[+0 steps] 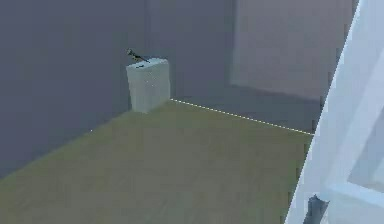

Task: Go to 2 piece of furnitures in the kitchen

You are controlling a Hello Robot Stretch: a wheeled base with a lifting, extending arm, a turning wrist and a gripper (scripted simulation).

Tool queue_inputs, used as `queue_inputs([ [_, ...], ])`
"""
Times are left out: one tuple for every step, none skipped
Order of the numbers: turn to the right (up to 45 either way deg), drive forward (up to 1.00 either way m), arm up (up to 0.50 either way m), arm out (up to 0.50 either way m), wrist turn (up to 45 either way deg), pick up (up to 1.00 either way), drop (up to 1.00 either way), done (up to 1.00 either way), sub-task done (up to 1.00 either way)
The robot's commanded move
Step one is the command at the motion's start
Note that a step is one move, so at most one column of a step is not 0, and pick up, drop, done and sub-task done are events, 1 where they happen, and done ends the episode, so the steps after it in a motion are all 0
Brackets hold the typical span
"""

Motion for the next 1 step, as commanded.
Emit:
queue_inputs([
  [-45.0, 0.00, 0.00, 0.00, 0.0, 0.00, 0.00, 0.00, 0.00],
])
